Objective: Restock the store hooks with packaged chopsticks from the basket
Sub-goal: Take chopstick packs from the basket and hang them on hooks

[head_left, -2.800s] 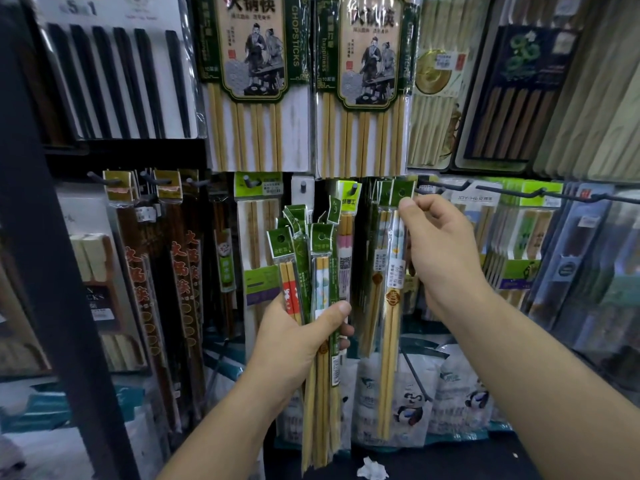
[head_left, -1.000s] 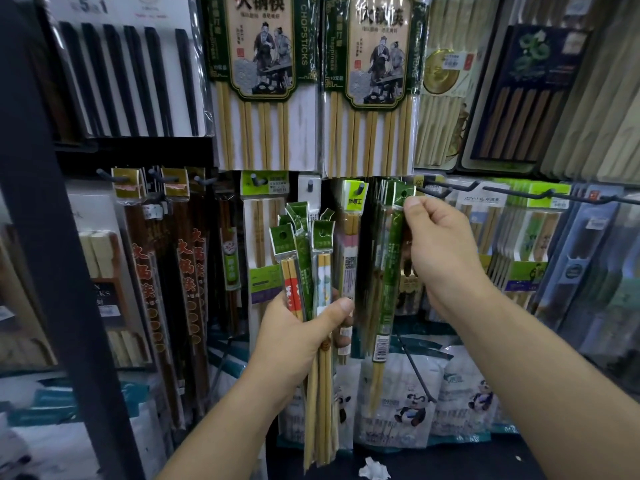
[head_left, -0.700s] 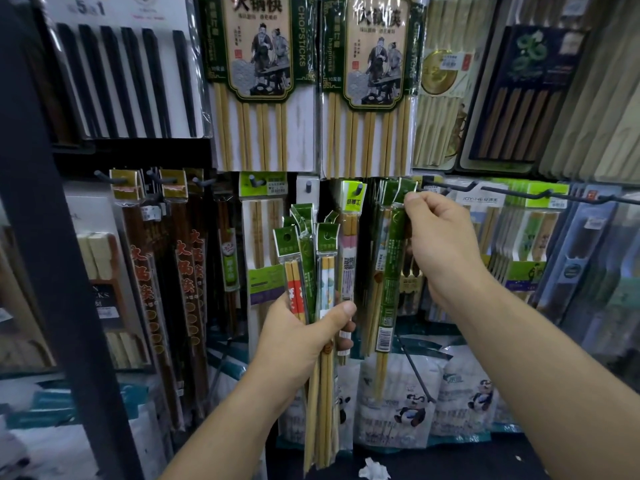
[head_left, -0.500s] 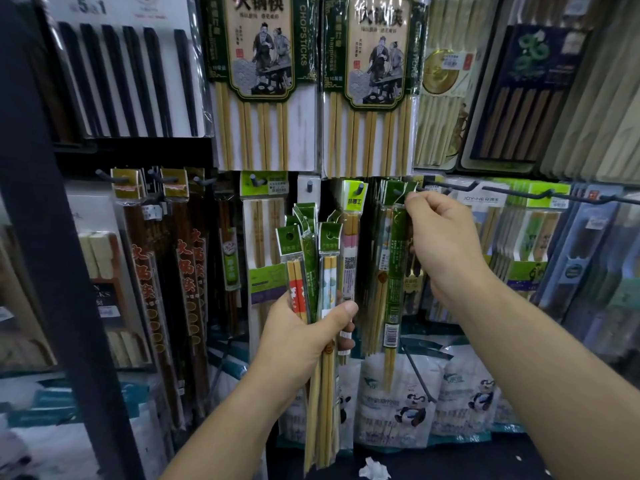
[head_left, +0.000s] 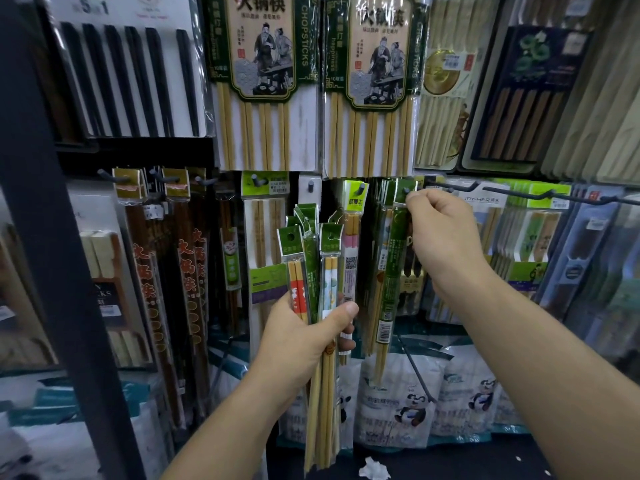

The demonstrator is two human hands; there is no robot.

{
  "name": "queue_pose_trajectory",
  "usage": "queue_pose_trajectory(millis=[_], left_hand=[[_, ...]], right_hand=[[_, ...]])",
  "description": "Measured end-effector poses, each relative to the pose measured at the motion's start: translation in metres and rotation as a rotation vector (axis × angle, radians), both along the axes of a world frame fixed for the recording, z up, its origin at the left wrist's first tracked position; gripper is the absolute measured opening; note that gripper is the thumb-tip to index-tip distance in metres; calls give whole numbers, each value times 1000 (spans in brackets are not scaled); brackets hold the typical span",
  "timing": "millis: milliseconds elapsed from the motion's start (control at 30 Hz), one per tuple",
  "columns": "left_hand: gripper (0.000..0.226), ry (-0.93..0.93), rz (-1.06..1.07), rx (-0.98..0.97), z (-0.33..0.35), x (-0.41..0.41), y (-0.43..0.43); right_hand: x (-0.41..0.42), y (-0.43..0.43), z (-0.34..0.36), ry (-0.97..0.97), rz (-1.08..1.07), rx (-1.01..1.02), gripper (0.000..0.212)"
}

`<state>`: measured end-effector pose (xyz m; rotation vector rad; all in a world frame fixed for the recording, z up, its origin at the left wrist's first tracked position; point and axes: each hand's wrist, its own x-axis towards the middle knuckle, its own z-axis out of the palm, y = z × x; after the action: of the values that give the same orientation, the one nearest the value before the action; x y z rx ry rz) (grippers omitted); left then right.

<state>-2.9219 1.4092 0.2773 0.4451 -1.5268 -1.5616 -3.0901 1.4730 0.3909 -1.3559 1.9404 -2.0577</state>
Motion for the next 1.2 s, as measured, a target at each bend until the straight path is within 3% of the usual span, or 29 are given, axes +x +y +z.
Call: queue_pose_trajectory(millis=[367, 467, 633, 700, 867, 1000, 1200], left_hand=[[23, 32, -11, -2, 1, 0, 0], [23, 55, -37, -6, 1, 0, 0], [9, 65, -94, -28, 2, -1, 3], [18, 61, -115, -56, 4, -1, 4], [19, 81, -93, -72, 6, 1, 6], [22, 83, -70, -71, 6, 0, 5], [25, 57, 26, -65, 4, -1, 2]], right_hand=[[-13, -13, -14, 139, -205, 67, 37], [-8, -9, -24, 78, -225, 38, 32], [22, 8, -36, 77, -17, -3, 20], [33, 13, -36, 88, 151, 41, 13], [40, 19, -33, -34, 315, 55, 25], [40, 20, -38, 47, 326, 85, 5], [34, 16, -31, -99, 246, -10, 16]])
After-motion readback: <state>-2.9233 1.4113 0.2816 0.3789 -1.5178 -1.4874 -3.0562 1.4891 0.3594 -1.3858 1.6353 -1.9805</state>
